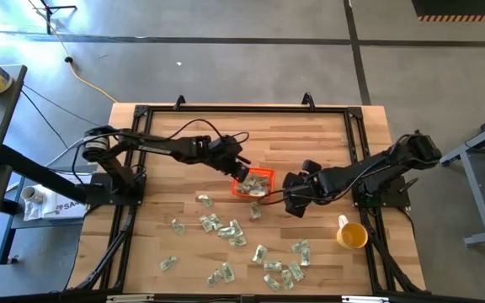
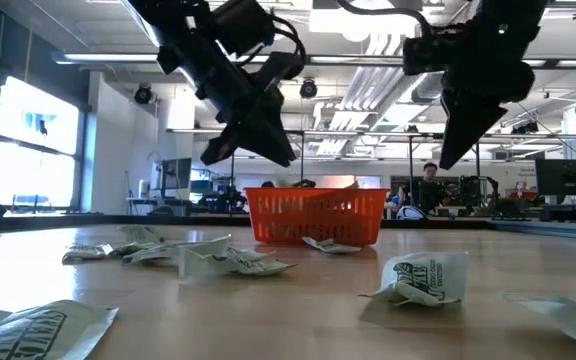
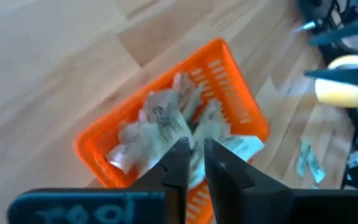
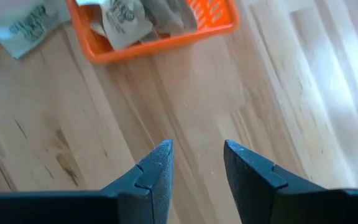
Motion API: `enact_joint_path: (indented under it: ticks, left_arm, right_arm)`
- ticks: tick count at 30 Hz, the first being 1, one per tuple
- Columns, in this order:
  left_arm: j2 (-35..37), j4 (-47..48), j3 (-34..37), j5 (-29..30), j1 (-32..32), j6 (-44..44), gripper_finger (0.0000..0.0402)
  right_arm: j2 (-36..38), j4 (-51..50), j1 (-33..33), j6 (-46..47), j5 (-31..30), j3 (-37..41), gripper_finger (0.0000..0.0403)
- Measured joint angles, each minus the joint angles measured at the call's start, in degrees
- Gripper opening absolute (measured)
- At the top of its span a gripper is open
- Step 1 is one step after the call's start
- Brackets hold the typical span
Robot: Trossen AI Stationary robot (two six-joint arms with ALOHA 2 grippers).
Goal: Pick and place Stevia / Truvia into bins
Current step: Put the light green stevia packet into the orange bin
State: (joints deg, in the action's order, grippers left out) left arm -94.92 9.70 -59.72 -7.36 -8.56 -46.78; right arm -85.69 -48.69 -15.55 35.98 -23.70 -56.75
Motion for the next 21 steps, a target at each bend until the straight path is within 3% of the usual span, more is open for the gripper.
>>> enact_joint_path:
  ticks: [3, 6, 11, 16, 21]
  left_arm:
    - [0.0, 2.9, 0.0, -0.2, 0.0, 0.0, 0.0108]
    - [1.4, 8.1, 0.0, -4.4, -0.1, 0.0, 0.0125]
    - [5.5, 18.9, 0.0, -6.3, 2.9, 0.9, 0.0139]
    - [10.4, 31.7, 0.0, 1.1, 10.8, 3.3, 0.0134]
    - [11.3, 39.8, 0.5, 17.7, 20.2, 10.8, 0.0145]
  right_arm:
    - [0.0, 0.3, 0.0, 0.1, 0.3, 1.2, 0.0133]
    - [0.0, 1.4, 0.0, -0.2, 1.2, 2.3, 0.0133]
    - [0.0, 11.9, 2.3, -3.7, 12.9, 6.7, 0.0133]
    - [0.0, 18.9, 4.6, -4.3, 15.7, 10.4, 0.0133]
    - [0.0, 20.7, 6.2, -7.5, 16.2, 10.6, 0.0133]
